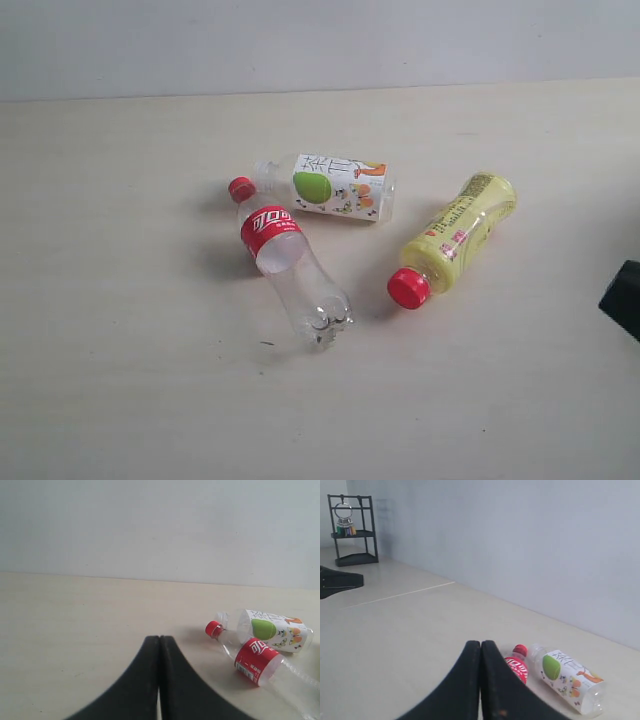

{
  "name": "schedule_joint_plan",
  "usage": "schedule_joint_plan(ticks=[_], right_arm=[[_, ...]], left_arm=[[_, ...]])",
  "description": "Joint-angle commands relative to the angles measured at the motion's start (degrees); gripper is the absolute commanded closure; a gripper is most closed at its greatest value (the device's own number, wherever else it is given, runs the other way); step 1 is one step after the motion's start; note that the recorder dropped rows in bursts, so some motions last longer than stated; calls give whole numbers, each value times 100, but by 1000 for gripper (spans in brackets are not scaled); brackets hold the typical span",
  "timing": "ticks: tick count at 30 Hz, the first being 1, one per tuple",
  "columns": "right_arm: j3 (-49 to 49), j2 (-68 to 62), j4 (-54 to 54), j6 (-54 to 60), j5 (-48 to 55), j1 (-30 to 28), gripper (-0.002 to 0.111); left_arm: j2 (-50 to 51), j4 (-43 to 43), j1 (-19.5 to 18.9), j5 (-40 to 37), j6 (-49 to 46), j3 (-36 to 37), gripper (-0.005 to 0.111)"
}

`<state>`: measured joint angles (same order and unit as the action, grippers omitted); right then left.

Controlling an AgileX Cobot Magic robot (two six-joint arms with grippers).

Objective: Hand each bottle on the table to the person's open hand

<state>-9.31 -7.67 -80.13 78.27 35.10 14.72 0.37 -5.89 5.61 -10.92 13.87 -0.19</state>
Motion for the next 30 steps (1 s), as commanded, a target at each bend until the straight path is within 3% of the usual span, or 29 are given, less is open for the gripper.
schedule_joint_plan(ticks=[1, 23, 30], right_arm=[[32, 53, -84, 106, -234, -7, 108], [32, 53, -84, 40, 9, -7, 108], [32, 513, 1100, -1910, -1037, -7, 108]], left_arm=[[-37, 28, 33, 31, -6, 19, 107], [-37, 28, 33, 31, -6, 19, 107], [-37, 28, 33, 31, -6, 19, 107]])
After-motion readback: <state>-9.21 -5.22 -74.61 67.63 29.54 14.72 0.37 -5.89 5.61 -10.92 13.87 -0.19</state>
